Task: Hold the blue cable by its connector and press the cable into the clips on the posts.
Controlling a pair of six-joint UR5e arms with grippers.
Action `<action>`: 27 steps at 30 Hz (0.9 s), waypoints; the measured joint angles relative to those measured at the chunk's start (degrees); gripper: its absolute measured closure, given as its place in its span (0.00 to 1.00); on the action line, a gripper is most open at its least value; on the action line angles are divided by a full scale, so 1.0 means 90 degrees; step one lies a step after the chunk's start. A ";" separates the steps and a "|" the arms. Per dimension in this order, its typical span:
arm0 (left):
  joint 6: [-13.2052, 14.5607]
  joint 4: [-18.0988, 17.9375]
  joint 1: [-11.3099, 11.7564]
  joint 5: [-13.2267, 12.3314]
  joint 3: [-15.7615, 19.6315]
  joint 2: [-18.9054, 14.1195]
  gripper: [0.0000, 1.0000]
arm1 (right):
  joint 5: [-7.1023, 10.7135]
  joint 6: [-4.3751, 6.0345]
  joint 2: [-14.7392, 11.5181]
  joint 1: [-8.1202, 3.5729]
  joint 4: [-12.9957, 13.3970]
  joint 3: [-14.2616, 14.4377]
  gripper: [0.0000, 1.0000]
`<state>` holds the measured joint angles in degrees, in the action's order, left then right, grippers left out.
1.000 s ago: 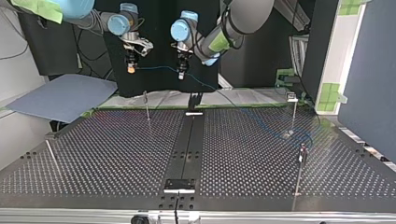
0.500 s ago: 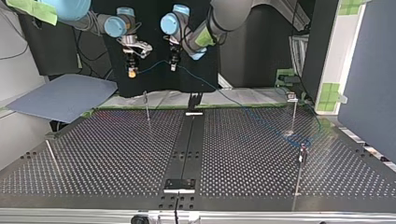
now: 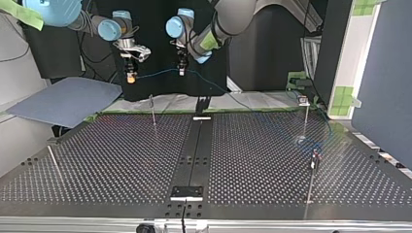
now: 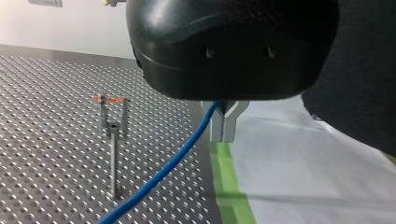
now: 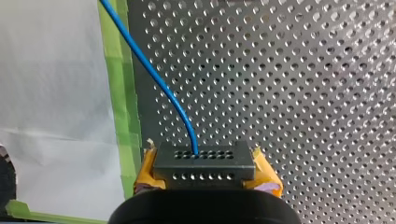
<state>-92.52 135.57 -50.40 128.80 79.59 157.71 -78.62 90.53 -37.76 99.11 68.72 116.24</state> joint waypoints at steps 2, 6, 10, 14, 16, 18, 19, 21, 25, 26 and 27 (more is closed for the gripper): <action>0.0002 0.0002 -0.0023 -0.0015 -0.0093 0.0004 1.00 | 0.0106 -0.0001 0.0000 -0.0105 0.0012 -0.0026 1.00; 0.0004 0.0023 -0.0056 -0.0040 -0.0239 0.0001 1.00 | 0.0319 0.0057 0.0001 -0.0317 0.0067 -0.0115 1.00; 0.0012 0.0069 -0.0070 -0.0063 -0.0436 0.0002 1.00 | 0.0565 0.0135 0.0000 -0.0495 0.0060 -0.0269 1.00; 0.0042 0.0167 -0.0071 -0.0032 -0.0589 0.0012 1.00 | 0.0838 0.0152 0.0001 -0.0564 -0.0053 -0.0463 1.00; 0.0063 0.0257 -0.0065 0.0028 -0.0697 0.0013 1.00 | 0.0950 0.0162 0.0001 -0.0582 -0.0083 -0.0528 1.00; 0.0094 0.0349 -0.0068 0.0053 -0.0790 0.0016 1.00 | 0.1064 0.0179 0.0002 -0.0601 -0.0097 -0.0581 1.00; 0.0114 0.0404 -0.0070 0.0058 -0.0853 0.0017 1.00 | 0.1108 0.0188 0.0002 -0.0610 -0.0099 -0.0600 1.00; 0.0131 0.0480 -0.0069 0.0059 -0.0942 0.0018 1.00 | 0.1217 0.0215 0.0001 -0.0635 -0.0100 -0.0644 1.00; 0.0141 0.0612 -0.0045 0.0042 -0.1178 0.0019 1.00 | 0.1432 0.0328 0.0002 -0.0702 -0.0092 -0.0737 1.00; 0.0140 0.0635 -0.0038 0.0031 -0.1231 0.0019 1.00 | 0.1500 0.0359 0.0002 -0.0723 -0.0090 -0.0767 1.00; 0.0140 0.0659 -0.0029 0.0022 -0.1284 0.0019 1.00 | 0.1550 0.0377 0.0002 -0.0738 -0.0091 -0.0789 1.00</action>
<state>-91.26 141.50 -50.66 129.00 68.03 157.88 -64.66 93.92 -37.74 92.47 67.90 109.15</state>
